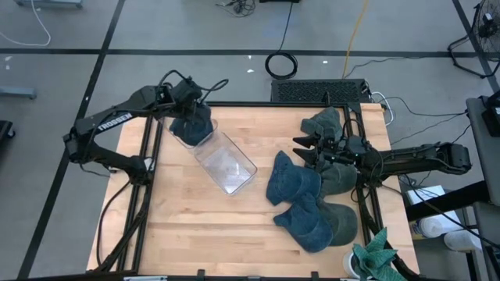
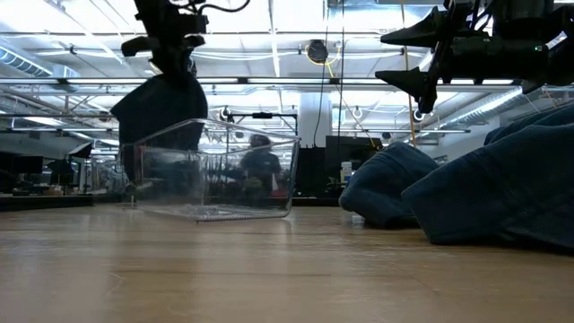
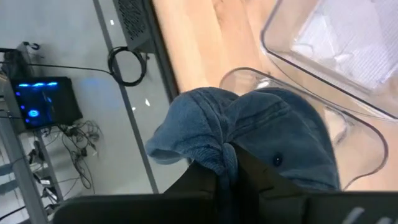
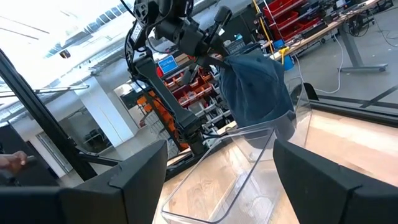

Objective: Pick & Place hat
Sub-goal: Put the top blue cap into the top transparent bin

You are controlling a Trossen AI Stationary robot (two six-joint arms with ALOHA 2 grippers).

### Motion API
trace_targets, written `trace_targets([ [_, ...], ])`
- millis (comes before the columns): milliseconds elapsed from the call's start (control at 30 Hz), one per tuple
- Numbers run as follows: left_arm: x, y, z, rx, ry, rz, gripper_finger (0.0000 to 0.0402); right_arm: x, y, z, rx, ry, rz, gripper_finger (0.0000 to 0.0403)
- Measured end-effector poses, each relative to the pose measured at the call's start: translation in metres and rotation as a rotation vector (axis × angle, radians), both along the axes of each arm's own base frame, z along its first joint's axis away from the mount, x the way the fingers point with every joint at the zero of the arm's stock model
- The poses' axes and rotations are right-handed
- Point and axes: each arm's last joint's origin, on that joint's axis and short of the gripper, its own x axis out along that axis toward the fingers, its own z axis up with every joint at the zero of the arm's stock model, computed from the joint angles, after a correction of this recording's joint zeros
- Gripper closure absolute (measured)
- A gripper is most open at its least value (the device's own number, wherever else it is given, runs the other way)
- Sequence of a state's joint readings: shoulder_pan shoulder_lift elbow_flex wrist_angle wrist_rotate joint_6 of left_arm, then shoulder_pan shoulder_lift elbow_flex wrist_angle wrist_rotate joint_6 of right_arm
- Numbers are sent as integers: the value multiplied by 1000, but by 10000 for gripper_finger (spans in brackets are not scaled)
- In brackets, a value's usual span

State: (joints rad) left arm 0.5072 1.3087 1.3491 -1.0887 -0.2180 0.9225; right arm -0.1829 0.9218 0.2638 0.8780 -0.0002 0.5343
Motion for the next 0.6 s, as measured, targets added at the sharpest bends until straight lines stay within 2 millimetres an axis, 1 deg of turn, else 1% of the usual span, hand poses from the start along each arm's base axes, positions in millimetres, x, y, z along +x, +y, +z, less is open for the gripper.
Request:
trace_targets([
  [200,-1,9,-38,-11,50,32,383,0,0,0,0,0,0,124],
  [300,0,11,-50,-3,52,26,381,0,0,0,0,0,0,124],
  [433,0,12,-52,31,70,43,380,0,0,0,0,0,-2,124],
  [600,-5,17,-51,130,114,167,378,0,0,0,0,0,-2,124],
])
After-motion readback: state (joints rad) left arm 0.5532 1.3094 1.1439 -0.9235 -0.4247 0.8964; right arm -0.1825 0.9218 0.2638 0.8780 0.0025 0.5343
